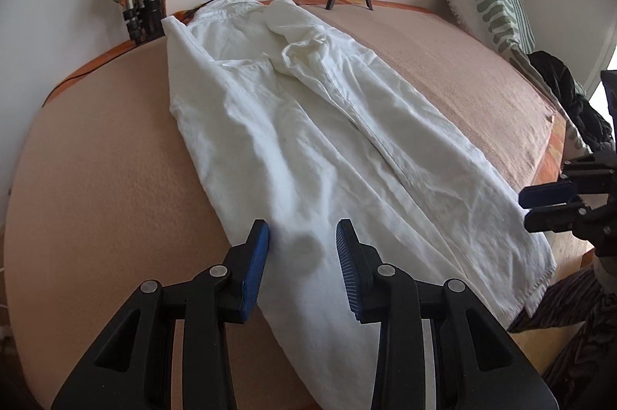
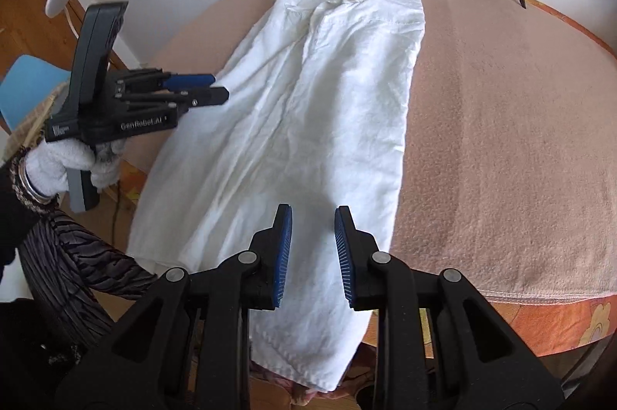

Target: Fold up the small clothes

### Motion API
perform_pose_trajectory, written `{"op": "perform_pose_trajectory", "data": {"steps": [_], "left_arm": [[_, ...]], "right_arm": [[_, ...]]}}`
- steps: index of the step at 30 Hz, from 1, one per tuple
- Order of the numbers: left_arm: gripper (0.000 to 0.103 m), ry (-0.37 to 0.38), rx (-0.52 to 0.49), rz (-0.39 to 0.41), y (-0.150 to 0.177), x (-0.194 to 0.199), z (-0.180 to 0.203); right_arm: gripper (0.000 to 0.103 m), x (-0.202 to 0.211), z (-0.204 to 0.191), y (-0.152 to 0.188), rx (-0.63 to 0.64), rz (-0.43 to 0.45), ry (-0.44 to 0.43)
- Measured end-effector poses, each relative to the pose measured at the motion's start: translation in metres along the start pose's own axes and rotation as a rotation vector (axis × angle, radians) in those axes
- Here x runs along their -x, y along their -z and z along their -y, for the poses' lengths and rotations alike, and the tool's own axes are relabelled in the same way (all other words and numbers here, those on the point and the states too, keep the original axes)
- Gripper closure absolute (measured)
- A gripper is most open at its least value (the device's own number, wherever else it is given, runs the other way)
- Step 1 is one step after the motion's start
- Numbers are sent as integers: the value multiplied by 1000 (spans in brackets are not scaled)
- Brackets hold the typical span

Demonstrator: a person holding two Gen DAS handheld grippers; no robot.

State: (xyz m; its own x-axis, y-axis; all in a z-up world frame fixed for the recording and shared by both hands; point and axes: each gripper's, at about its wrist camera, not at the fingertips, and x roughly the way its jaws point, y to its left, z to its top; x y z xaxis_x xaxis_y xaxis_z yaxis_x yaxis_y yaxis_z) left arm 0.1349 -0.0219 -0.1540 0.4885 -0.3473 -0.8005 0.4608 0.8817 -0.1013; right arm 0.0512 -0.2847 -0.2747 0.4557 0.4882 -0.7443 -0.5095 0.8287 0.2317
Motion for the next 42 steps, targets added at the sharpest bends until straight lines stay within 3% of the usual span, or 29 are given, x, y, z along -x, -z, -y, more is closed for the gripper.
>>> {"op": "perform_pose_trajectory", "data": {"steps": [2,4,10,14,19,21,26,27,28,29,31,38,40,41,42], "left_arm": [[70,60,-32,-8,16,5,11],[70,120,-66,-9,29,8,25],[70,152,-61,-10,57,19,42],[70,118,-48,2,75,46,36],[70,80,3,16,88,63,19],[70,61,38,0,88,58,11],[67,85,116,-45,96,51,7],[67,90,128,-59,98,49,8],[67,107,143,-69,100,47,8],[67,126,161,-77,102,46,8],[67,150,195,-94,104,40,7],[68,241,269,-155,107,12,11],[76,273,292,-157,107,9,10],[87,288,309,-156,107,9,9],[92,306,324,-158,107,9,8]], "right_arm": [[78,2,-12,1,12,-7,-65],[78,-3,-26,3,41,-15,-60],[78,-30,-38,5,32,-75,-69],[78,-40,-46,10,24,-125,-128],[78,-52,-61,19,59,-157,-109],[99,-52,-64,20,62,-169,-92],[99,-32,-58,29,86,-176,-25],[97,-24,-50,31,54,-175,-27],[90,-16,-40,33,19,-166,-33],[74,-6,-30,36,-6,-153,-26],[55,8,-10,41,-48,-130,5],[54,-5,34,53,-160,-181,-69],[51,-15,37,53,-182,-209,-113],[52,-18,35,55,-180,-212,-129],[56,-21,34,56,-175,-217,-140]]}}
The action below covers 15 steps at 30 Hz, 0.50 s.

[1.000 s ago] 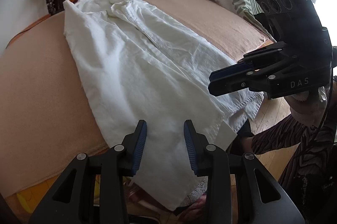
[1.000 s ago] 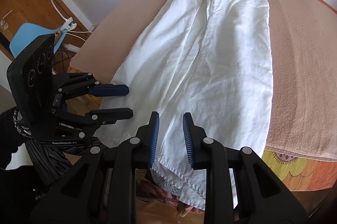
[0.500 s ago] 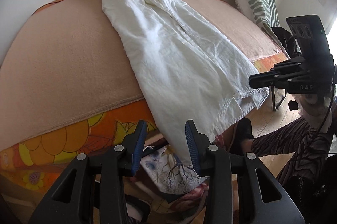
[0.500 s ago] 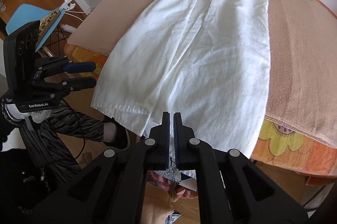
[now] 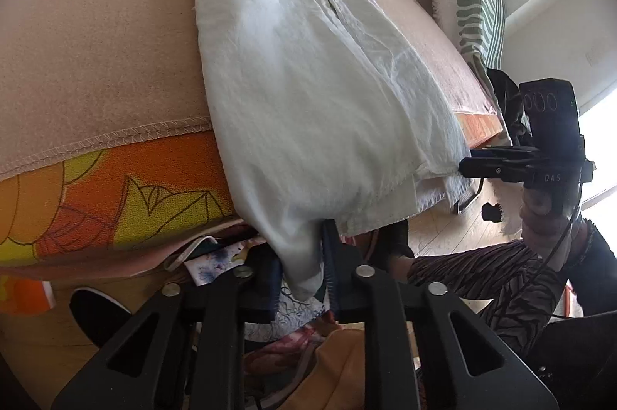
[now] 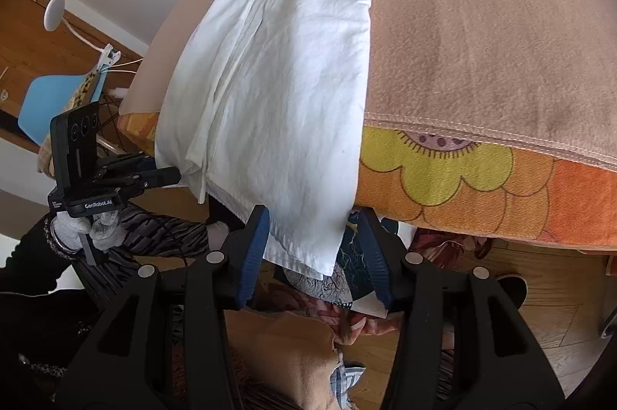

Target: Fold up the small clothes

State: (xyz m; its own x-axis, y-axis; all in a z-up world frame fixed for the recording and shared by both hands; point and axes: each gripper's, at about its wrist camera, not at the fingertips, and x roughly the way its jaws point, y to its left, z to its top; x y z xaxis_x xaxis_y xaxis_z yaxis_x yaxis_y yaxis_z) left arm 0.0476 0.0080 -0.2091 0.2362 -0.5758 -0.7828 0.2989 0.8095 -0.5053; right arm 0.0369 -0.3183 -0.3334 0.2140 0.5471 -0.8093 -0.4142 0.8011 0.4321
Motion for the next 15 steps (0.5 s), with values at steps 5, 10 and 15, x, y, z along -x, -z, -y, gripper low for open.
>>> {"op": "perform_pose_trajectory", "data": {"steps": [5,10,15], "left_arm": [[99,49,36,15,-1,13,0],[100,96,45,68,-10,37,5],[100,104,10,155,-37,63,16]], "right_arm": [[92,1,-4,2,-20,-12,-98],[95,29,-5,-7,-86,92,-205],[95,51,-6,-26,-93,178,-230]]}}
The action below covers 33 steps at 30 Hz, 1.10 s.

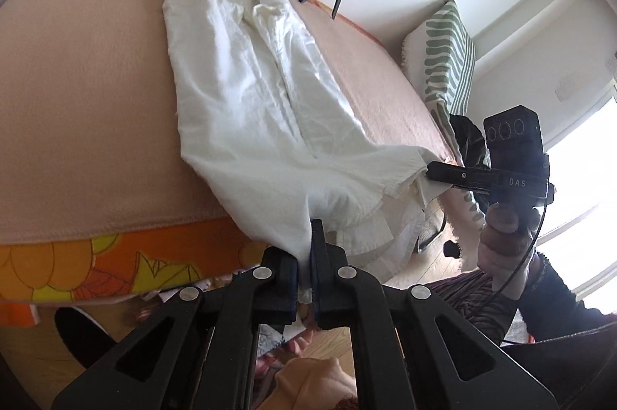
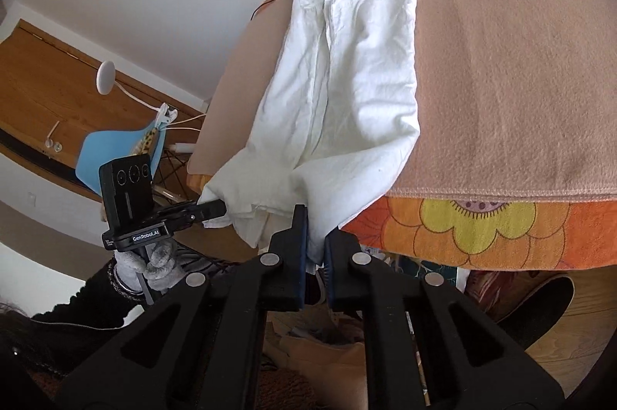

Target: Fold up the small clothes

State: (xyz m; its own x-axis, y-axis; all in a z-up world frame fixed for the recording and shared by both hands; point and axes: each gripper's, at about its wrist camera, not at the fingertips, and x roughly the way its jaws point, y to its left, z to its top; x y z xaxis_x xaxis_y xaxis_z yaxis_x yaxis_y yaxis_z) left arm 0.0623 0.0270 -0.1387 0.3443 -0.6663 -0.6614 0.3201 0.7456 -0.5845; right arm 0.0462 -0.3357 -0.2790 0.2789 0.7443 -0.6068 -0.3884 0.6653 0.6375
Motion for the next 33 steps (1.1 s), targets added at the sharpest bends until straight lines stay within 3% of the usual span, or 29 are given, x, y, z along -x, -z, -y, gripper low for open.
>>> {"op": "perform_pose_trajectory", "data": {"steps": [9,18,25,31,33], "left_arm": [[100,-87,-38,92,-68,-10,-8],[100,-172,-7,87,-108,-44,-43],[94,-186,16,82,-124,-59,-57],[86,-151,8,142,-140,-47,-53],[78,-156,7,166,-145,-40,-52]], "right_arm": [[95,-12,-10,-69,19,96,76],[95,-61,26,-148,-48,84,164],[94,-84,52,-168,-115,53,170],[92,-71,61,-173,-161,63,119],[88,-60,59,-172,-153,84,114]]}}
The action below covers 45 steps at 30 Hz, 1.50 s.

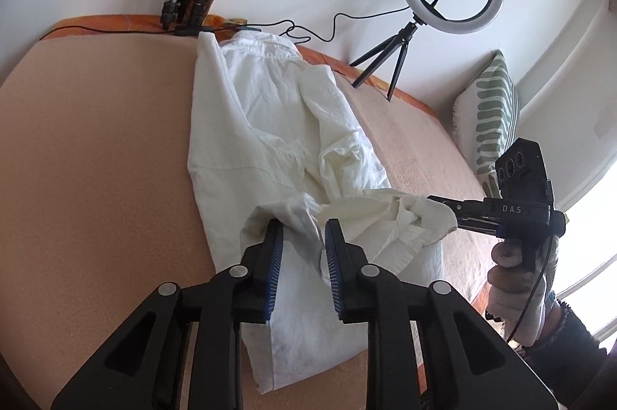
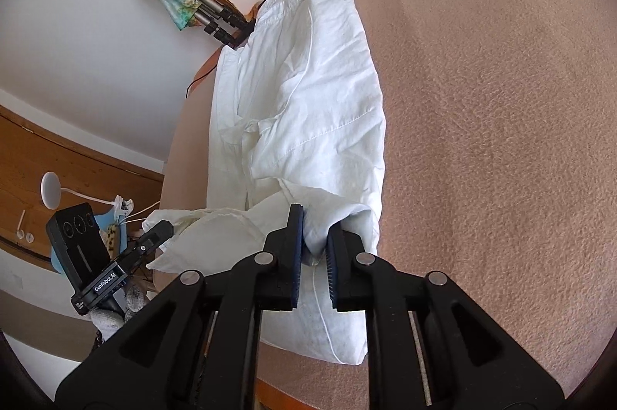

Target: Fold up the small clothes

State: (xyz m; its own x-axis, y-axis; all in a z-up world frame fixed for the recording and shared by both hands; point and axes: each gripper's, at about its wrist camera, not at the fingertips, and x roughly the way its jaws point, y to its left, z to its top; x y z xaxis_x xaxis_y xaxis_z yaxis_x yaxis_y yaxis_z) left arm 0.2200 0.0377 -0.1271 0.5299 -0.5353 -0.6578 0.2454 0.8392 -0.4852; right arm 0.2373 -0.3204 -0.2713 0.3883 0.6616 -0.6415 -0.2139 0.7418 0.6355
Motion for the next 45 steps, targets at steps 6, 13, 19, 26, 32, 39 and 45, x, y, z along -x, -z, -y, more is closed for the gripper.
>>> {"op": "perform_pose_trajectory", "data": {"steps": [6,13,19,26,32,39,45], "left_arm": [[78,-65,-28,68,0,21,-1],[74,-139,-18,-5,16,-1,-12],[68,-118,71,-66,22,-29,-19],[98,-145,-35,-50,27,-35,-2],[100,-112,-18,5,26,-17,-3],[100,-108,-21,71,28,-5,-11],[97,-140,9,-1,25,-31,-26]], "right_arm": [[49,34,-7,-6,34,80,-25],[49,46,-11,6,131,90,142],[49,13,4,6,124,0,184],[49,-11,-22,11,236,-31,263],[89,-18,-36,13,323,-24,307],[95,13,-24,2,219,3,-248],[90,-25,8,-11,162,-71,-87]]}}
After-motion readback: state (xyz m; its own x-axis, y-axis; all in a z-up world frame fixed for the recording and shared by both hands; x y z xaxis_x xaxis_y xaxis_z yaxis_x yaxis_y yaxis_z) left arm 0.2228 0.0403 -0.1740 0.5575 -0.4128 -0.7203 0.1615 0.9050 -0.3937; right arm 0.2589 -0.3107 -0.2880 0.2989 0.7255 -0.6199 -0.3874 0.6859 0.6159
